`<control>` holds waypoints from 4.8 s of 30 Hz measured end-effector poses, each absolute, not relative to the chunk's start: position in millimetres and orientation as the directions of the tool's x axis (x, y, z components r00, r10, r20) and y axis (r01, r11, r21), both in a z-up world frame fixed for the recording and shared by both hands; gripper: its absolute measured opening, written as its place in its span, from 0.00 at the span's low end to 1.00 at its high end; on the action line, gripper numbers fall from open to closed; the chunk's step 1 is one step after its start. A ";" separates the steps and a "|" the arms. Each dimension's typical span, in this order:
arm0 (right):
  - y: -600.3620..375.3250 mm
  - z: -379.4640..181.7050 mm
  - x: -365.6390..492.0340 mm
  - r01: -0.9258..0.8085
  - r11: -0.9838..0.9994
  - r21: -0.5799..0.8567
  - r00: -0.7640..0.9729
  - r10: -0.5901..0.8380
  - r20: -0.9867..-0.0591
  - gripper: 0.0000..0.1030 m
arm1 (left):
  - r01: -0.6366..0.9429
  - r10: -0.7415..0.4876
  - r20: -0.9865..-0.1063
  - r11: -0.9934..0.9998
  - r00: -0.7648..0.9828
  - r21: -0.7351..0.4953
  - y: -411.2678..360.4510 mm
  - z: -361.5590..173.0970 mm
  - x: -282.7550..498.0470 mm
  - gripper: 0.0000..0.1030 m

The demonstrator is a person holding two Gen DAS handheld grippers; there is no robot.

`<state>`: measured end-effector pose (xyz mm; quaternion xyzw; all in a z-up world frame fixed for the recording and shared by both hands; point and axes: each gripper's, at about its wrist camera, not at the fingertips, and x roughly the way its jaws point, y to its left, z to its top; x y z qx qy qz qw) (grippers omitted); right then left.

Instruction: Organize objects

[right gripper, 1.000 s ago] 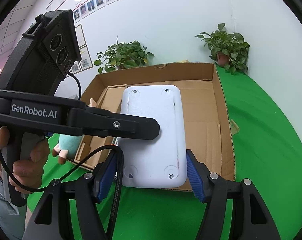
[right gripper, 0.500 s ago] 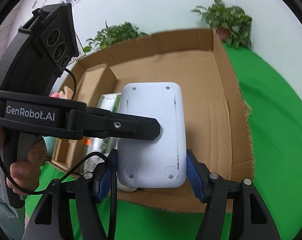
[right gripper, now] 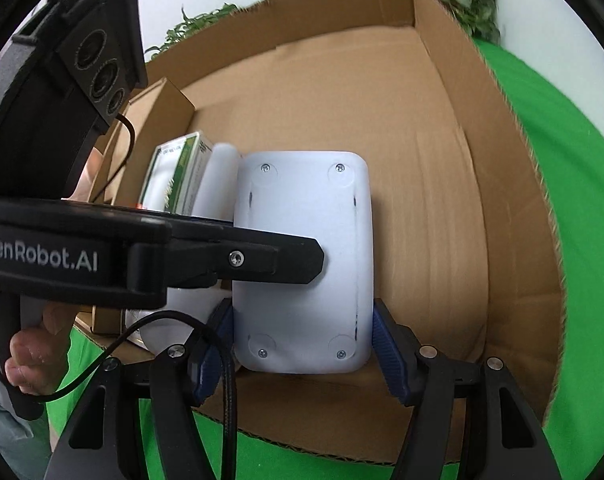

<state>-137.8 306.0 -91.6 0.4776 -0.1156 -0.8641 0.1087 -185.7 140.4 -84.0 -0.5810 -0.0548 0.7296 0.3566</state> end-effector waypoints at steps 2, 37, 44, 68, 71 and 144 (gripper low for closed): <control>305.6 -94.5 -138.3 0.075 -0.951 0.300 -0.512 -0.295 -0.807 0.61 | -0.453 0.587 -0.807 -0.738 -0.066 -0.500 139.3 -86.4 -184.7 0.29; 285.2 -61.3 -81.8 0.205 -0.933 0.297 -0.555 -0.361 -0.749 0.99 | -0.450 0.523 -0.782 -0.820 -0.338 -0.354 88.5 -22.8 -139.6 0.48; 273.9 -39.7 -43.6 0.268 -0.944 0.195 -0.616 -0.323 -0.718 0.99 | -0.445 0.515 -0.707 -0.841 -0.485 -0.307 39.1 1.2 -87.4 0.51; 248.0 -84.3 -58.2 -0.067 -0.992 0.111 -0.847 -0.002 -0.531 1.00 | 0.043 -0.082 -0.451 -0.994 -0.889 0.098 -16.0 -62.7 -34.5 0.92; 245.6 -86.1 -56.8 -0.065 -0.993 0.095 -0.847 0.004 -0.532 1.00 | 0.055 -0.099 -0.441 -0.992 -0.892 0.112 -12.3 -65.8 -38.5 0.95; 234.8 -84.2 -49.2 -0.061 -0.996 0.067 -0.846 0.016 -0.533 1.00 | 0.055 -0.101 -0.451 -0.992 -0.887 0.115 -11.1 -67.5 -38.6 0.99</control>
